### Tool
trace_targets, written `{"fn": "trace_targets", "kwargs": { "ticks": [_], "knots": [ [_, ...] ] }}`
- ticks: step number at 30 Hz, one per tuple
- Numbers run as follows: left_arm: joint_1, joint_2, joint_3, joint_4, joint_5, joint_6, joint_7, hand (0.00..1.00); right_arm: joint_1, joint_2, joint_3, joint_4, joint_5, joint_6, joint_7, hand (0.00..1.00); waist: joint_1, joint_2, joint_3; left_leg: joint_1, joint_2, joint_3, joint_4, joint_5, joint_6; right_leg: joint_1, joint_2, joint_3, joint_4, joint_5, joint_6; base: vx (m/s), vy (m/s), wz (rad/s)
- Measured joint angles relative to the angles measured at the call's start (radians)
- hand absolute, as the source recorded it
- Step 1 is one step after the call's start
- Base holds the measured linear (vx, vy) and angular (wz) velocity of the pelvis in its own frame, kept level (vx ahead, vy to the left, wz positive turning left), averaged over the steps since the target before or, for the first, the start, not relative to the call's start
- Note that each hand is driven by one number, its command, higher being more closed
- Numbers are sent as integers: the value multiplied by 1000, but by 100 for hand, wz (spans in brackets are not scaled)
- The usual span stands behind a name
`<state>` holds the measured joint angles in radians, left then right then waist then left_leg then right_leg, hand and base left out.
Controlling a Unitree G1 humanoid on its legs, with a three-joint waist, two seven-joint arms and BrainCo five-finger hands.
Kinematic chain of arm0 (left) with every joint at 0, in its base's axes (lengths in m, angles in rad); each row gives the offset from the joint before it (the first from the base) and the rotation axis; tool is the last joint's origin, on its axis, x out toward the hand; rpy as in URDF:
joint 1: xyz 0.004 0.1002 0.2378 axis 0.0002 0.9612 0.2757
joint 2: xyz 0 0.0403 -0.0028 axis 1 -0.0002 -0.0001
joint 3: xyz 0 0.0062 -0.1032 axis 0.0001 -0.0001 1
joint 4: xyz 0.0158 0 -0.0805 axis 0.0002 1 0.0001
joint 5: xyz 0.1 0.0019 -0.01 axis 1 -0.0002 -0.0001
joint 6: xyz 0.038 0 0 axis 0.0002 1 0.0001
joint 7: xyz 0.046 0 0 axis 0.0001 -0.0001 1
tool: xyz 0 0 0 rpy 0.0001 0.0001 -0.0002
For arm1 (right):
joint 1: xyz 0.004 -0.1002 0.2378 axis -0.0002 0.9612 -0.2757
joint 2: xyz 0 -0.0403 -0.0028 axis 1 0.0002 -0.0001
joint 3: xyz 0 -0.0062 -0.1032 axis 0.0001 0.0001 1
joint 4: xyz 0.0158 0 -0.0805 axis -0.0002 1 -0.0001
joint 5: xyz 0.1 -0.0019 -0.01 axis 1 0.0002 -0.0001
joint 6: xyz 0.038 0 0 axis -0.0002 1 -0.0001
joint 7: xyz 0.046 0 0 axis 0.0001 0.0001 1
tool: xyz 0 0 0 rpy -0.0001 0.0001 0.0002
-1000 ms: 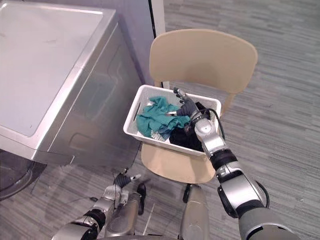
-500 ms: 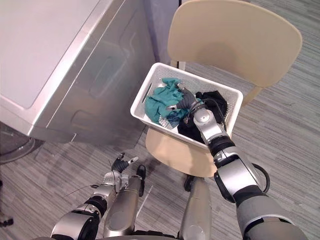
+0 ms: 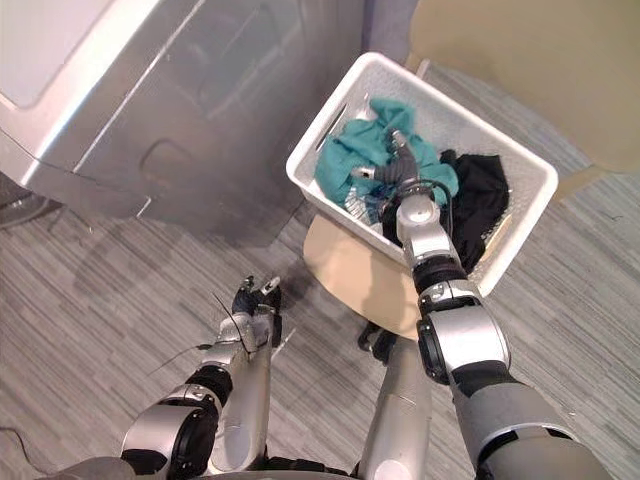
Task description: Pick up the laundry basket with both hands and put the clothes into the washing machine.
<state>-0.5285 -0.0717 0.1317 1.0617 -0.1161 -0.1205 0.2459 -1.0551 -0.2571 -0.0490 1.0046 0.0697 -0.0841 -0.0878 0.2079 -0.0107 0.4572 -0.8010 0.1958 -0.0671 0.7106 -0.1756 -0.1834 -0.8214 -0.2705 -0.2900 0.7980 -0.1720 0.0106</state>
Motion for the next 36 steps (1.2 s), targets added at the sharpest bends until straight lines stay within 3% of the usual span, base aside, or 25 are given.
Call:
{"fn": "trace_targets", "kwargs": {
  "ticks": [7,13,16,24,25,31,36],
  "knots": [
    [-5,-3,36,-36,-10,-20,16,0,-55,8,-217,6,1,7,-21,0,24,-4,8,-71,13,-16,-2,17,5,-28,-4,-47,-23,5,-9,16,-8,10],
    [-38,3,79,-78,-29,-30,18,0,-68,-47,-335,15,-21,-19,-15,0,31,-22,34,-147,-3,-36,-12,50,16,-82,-15,-74,-21,8,-5,41,-23,11],
    [-44,1,87,-93,-30,-41,18,0,-67,-71,-342,30,-64,-25,-7,0,32,-22,35,-170,-5,-56,-24,62,13,-90,-19,-97,-29,-4,13,18,-50,15],
    [-46,5,150,-162,-55,-43,16,0,-47,-130,-343,31,-185,-46,14,0,78,-51,50,-183,16,-71,-97,94,3,-86,19,-133,-111,33,-9,24,-41,-2],
    [-45,4,159,-169,-69,-43,16,0,-41,-137,-343,31,-195,-49,26,100,79,-52,51,-183,17,-79,-107,100,0,-78,24,-144,-125,38,-11,39,-12,6],
    [-41,8,222,-169,-94,-43,-7,0,-26,-165,-345,31,-220,-50,70,100,81,-58,54,-171,26,-86,-140,116,0,-54,33,-161,-165,53,-12,72,-36,2],
    [-39,14,232,-168,-110,-42,-26,0,-5,-135,-500,42,-225,-16,90,100,81,-73,61,-107,45,-55,-180,128,0,-7,59,-149,-217,77,-13,73,-19,-10]
  ]
}}
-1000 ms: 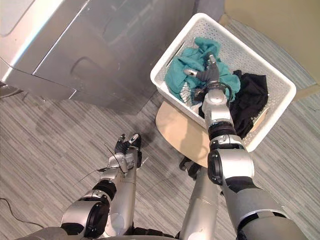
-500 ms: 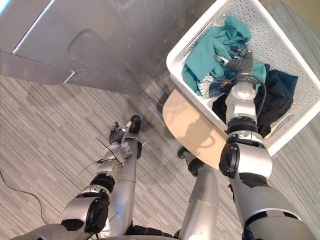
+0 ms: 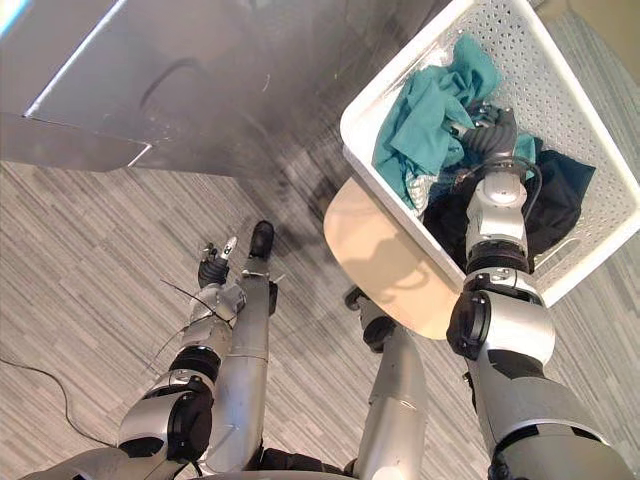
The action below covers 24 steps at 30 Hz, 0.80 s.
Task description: Pick up the laundry basket with both hands and put the clothes into the washing machine.
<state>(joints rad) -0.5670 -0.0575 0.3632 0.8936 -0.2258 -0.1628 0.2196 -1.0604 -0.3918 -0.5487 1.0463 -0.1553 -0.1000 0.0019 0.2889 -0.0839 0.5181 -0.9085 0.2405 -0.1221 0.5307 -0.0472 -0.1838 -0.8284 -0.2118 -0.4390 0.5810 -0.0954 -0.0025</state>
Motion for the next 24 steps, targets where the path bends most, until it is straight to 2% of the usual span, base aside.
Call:
{"fn": "trace_targets", "kwargs": {
  "ticks": [2,5,7,9,11,14,17,19,20,24],
  "knots": [
    [11,1,-6,0,-4,-1,0,0,10,0,-65,13,40,41,0,100,-5,-1,0,45,5,24,-15,2,1,29,2,12,-9,4,-4,67,-16,-8],
    [51,12,-42,1,-10,-1,-2,0,21,-4,-80,11,58,69,-7,100,-26,-2,0,109,7,53,-40,4,3,69,3,34,-20,7,-1,42,-13,-10],
    [87,33,-96,11,-19,-1,-3,0,33,-23,-26,-19,100,76,-29,100,-40,-6,0,169,6,75,-70,9,5,112,10,48,-40,14,2,12,-14,-13],
    [118,51,-139,13,-18,-1,-3,0,35,-65,95,-48,149,77,-52,100,-53,-12,0,241,4,99,-132,35,5,153,15,62,-68,25,6,2,-37,-8],
    [155,78,-200,22,-17,-2,-5,0,38,-147,290,-96,158,65,-55,100,-57,-16,-2,349,1,122,-243,83,2,218,27,72,-117,42,3,0,-73,-6],
    [208,111,-249,20,-19,-3,-21,0,57,-235,412,-208,190,44,-63,100,-61,-16,-2,451,3,131,-348,119,-1,287,55,80,-178,67,3,11,-85,-9],
    [272,140,-295,18,-18,-5,-23,0,106,-279,442,-354,235,20,-86,100,-88,-25,-9,537,-1,150,-406,135,-1,354,65,98,-221,85,12,34,-18,-10],
    [301,144,-324,18,-14,-10,-25,0,131,-288,444,-422,249,2,-96,100,-96,-37,-35,565,-6,172,-425,136,1,368,70,123,-245,97,26,34,34,-22],
    [315,143,-338,18,-4,-11,-28,0,142,-288,446,-468,267,-8,-102,100,-107,-36,-62,576,-13,181,-438,140,6,375,70,137,-261,106,29,35,34,-12],
    [348,139,-422,-18,4,-21,-47,0,166,-289,483,-593,284,-32,-114,100,-116,-27,-143,621,-25,208,-464,141,12,396,69,174,-293,122,38,64,36,-20]
  ]
}}
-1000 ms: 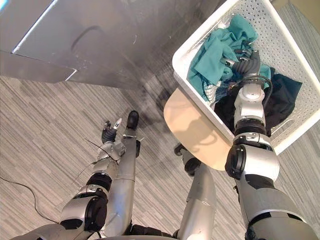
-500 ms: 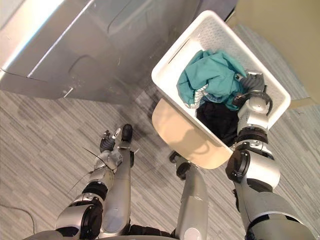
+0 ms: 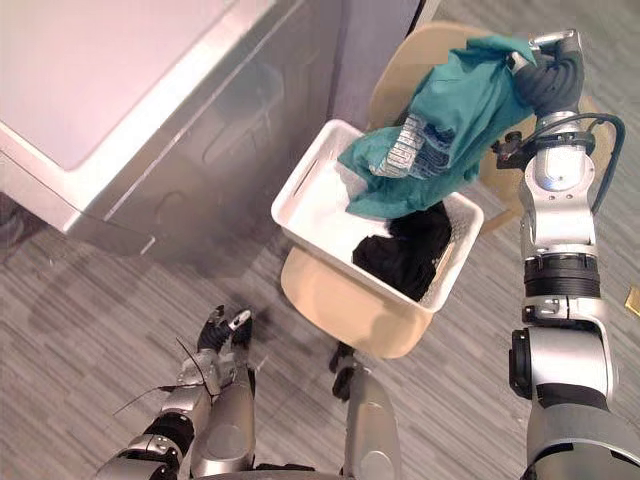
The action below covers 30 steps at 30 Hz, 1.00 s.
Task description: Pick up the laundry basket with both hands and put the clothes into the washing machine.
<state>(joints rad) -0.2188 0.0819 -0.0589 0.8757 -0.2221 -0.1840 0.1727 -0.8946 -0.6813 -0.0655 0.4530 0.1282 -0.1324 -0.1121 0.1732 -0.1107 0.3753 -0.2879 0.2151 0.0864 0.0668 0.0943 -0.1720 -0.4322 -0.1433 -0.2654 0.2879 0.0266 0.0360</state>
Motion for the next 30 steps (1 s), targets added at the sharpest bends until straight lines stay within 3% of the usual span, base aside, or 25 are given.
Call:
{"fn": "trace_targets", "kwargs": {
  "ticks": [8,13,18,23,30],
  "knots": [
    [6,-13,-252,-327,0,-27,-45,0,-5,-36,93,-255,10,-62,7,100,-11,82,-154,99,-16,28,-36,-10,14,71,2,57,-38,8,23,20,27,-10],
    [-82,-8,-294,-468,-3,-48,-87,0,-75,-51,161,-337,5,-82,9,100,-36,112,-214,146,-25,74,-64,-16,12,107,15,108,-125,58,43,-5,51,-32],
    [-301,25,-282,-520,-13,-69,-75,0,-209,-51,270,-354,-4,-97,29,100,-54,114,-259,172,-26,140,-66,-22,20,150,38,173,-270,152,43,8,33,-41],
    [-413,21,-284,-523,-39,-96,-37,0,-217,-14,275,-358,-3,-97,42,100,-54,114,-282,201,-35,162,-65,-37,18,166,40,213,-300,174,40,10,26,-22],
    [-483,26,-299,-523,-47,-98,-16,0,-217,50,276,-360,-2,-97,54,100,-72,112,-290,215,-55,160,-65,-53,19,182,29,233,-334,189,55,-6,18,-9]
  ]
}}
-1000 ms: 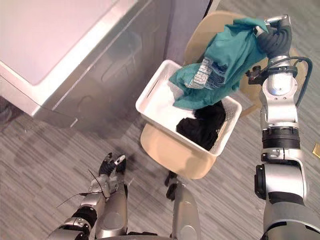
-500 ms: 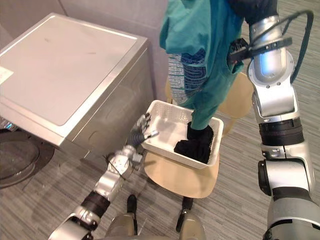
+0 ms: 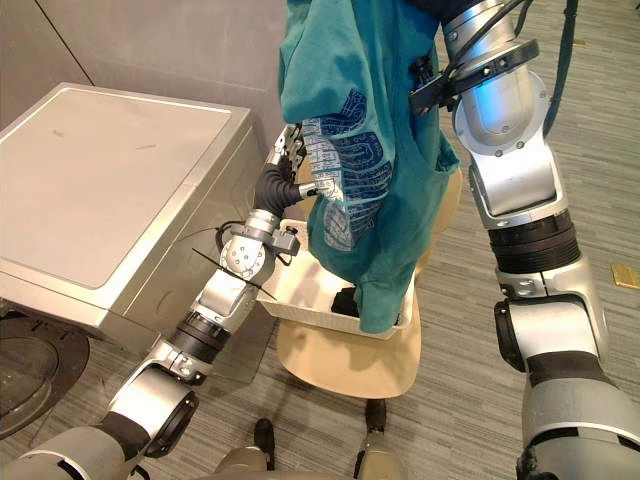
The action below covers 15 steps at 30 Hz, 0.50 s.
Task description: Pick up the laundry basket with both hands and put the clothes into the washing machine.
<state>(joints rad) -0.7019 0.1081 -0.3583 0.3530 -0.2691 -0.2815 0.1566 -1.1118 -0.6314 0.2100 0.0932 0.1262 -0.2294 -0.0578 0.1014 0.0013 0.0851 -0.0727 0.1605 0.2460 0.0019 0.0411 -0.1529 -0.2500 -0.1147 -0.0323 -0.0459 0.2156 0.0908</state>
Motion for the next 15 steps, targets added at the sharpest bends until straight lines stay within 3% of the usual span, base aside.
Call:
{"fn": "trace_targets", "kwargs": {
  "ticks": [7,15],
  "knots": [
    [-77,-5,-84,2,3,1,-6,0,0,25,2,3,0,0,3,100,-7,0,-21,-1,-19,-16,4,-10,5,2,-16,9,-14,6,9,12,29,-2],
    [-132,-34,-221,62,6,15,-68,0,-2,28,40,51,0,1,2,100,-11,0,-22,-1,-37,-29,8,-27,12,0,-29,25,-27,12,21,7,14,-4]
  ]
}}
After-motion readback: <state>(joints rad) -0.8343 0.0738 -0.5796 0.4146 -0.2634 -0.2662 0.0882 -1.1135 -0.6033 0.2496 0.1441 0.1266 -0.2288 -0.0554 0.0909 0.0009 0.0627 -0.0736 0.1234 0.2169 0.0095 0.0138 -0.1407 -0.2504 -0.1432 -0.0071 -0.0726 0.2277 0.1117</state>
